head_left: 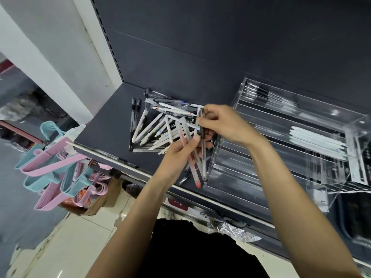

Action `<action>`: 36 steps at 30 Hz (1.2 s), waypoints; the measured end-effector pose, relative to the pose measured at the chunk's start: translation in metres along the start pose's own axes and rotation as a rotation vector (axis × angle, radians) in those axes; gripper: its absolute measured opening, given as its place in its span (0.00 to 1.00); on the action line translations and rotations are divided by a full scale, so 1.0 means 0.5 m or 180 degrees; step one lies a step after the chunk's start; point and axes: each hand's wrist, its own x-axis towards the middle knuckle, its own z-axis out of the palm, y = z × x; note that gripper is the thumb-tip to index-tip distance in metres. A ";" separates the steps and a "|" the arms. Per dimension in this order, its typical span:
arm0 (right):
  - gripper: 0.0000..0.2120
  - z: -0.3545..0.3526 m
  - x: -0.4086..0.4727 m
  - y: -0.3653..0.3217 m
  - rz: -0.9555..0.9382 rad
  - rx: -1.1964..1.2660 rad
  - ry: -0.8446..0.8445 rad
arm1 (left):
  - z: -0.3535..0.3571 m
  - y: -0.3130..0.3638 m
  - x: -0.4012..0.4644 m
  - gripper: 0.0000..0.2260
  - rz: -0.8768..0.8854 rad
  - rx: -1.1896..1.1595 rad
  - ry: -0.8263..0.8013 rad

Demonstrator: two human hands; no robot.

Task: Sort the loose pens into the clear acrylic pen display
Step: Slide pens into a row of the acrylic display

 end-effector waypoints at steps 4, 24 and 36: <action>0.11 0.011 0.002 -0.002 -0.0085 -0.0057 -0.0123 | 0.003 -0.001 0.004 0.10 0.0088 -0.0010 -0.0070; 0.06 -0.156 -0.176 0.192 0.0309 -0.1594 0.2129 | 0.100 -0.020 0.066 0.15 -0.0072 0.0227 0.0314; 0.11 -0.177 -0.087 0.248 0.0317 -0.2190 0.0860 | 0.112 -0.037 0.079 0.18 -0.0109 -0.0226 0.0668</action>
